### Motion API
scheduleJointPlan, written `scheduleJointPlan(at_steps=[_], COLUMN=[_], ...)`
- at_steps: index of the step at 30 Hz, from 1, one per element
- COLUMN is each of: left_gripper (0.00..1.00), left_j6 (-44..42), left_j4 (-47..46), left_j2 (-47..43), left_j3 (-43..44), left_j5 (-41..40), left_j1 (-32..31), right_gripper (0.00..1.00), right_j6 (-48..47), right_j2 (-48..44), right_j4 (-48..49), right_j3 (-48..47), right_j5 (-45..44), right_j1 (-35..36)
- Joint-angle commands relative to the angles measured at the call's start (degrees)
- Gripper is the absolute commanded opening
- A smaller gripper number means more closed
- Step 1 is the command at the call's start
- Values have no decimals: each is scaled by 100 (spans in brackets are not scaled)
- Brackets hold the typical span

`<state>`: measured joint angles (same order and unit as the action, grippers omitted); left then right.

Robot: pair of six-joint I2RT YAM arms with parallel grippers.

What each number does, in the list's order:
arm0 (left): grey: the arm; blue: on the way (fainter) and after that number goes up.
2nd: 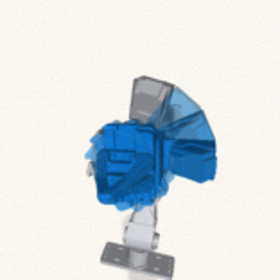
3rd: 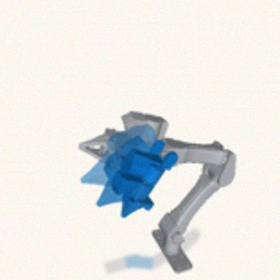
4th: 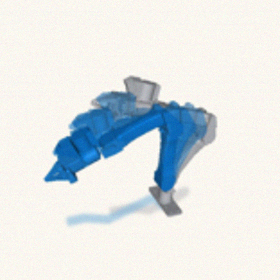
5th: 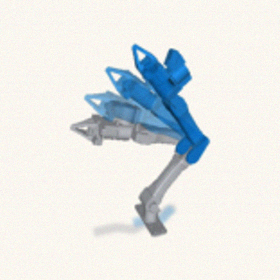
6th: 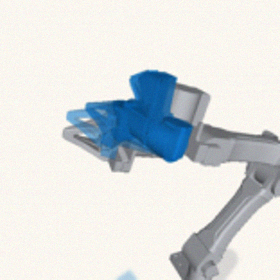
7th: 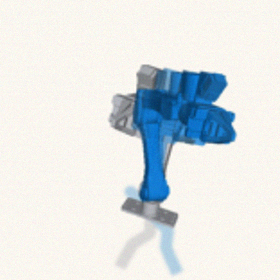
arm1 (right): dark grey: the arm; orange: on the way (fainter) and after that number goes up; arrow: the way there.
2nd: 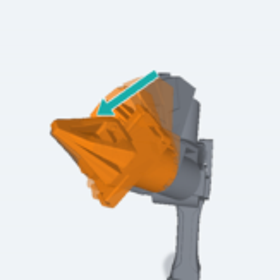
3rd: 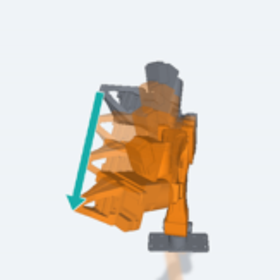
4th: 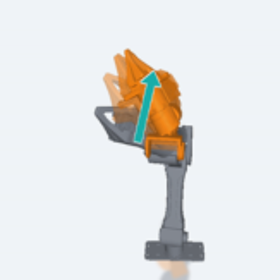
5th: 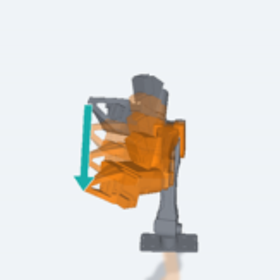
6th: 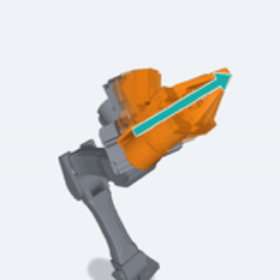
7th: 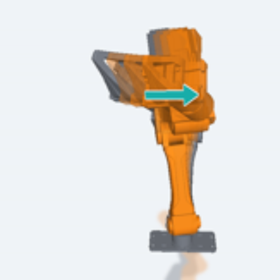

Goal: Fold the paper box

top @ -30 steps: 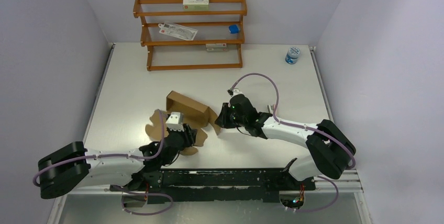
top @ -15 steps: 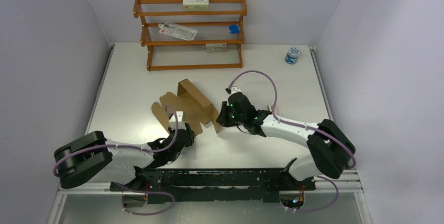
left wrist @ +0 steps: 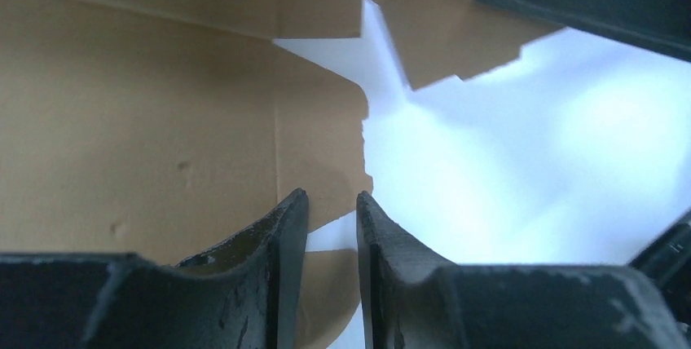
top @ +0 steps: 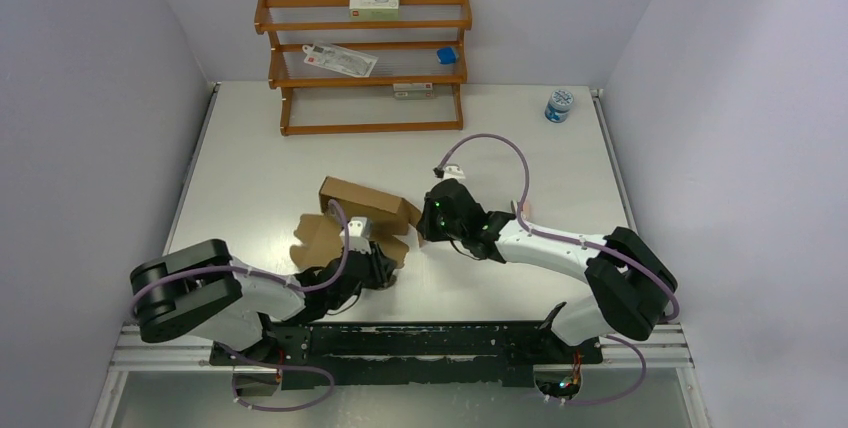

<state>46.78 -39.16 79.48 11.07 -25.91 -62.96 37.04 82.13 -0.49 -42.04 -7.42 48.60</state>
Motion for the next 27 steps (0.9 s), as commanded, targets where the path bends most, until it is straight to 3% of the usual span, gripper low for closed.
scheduleJointPlan(at_steps=[1,12,15,27], left_gripper=[34,34,34,35], left_j6=[222,257,226,6], left_j4=[-393,-1415,-1763,-1653], left_j2=[323,1112,1156,928], left_j3=[136,332,227,120], left_j5=[512,747,684,364], left_j1=[-209,-331,-336,-331], right_gripper=[18,18,12,2], right_j6=[168,160,-4,-606], right_j2=[-5,259,388,638], right_j4=[16,319,239,-213], right_j3=[-198,-317,-398,-845], right_j5=[-154,77,-107,-499], right_j1=[62,157,216,615])
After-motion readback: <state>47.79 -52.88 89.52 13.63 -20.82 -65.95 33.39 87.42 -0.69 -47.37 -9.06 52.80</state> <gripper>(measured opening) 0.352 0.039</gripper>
